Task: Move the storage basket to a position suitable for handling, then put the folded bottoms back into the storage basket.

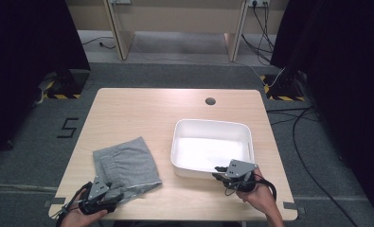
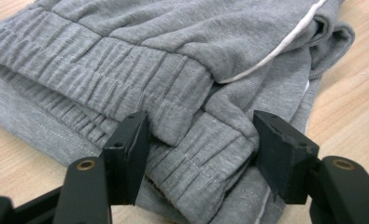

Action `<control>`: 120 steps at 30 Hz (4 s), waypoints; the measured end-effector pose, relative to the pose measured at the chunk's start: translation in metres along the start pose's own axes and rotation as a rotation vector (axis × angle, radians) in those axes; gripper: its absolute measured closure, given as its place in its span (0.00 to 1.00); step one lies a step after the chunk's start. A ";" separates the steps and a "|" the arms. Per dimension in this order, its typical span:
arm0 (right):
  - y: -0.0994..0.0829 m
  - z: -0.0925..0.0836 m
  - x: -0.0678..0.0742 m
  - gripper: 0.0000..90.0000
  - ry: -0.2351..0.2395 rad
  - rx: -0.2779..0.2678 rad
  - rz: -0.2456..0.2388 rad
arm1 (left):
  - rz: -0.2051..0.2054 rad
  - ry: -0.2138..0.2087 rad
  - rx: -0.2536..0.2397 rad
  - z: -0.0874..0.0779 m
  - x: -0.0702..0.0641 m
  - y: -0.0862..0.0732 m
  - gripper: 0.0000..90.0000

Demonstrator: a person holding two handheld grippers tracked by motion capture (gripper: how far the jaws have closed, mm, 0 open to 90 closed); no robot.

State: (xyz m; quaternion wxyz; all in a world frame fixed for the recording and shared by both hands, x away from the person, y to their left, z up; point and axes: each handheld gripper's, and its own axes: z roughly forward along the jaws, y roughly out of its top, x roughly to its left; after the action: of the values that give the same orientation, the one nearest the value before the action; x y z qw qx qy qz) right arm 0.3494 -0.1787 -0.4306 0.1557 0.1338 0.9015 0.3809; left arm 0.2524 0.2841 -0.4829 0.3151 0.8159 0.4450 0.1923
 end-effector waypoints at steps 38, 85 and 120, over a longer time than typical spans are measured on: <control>0.052 0.070 -0.056 0.82 0.128 0.081 -0.112 | -0.008 -0.009 -0.008 0.001 0.001 -0.001 0.41; 0.035 0.066 0.062 0.33 -0.015 -0.047 0.428 | -0.007 -0.025 0.000 0.001 0.003 0.000 0.41; 0.097 0.143 0.085 0.37 0.032 -0.024 0.284 | 0.021 0.000 0.002 0.000 -0.001 0.000 0.41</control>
State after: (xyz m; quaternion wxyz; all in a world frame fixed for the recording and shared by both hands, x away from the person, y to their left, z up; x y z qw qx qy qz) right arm 0.3385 0.0098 -0.4696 0.0873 0.2520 0.8712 0.4121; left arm 0.2521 0.2829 -0.4829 0.3123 0.8209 0.4366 0.1950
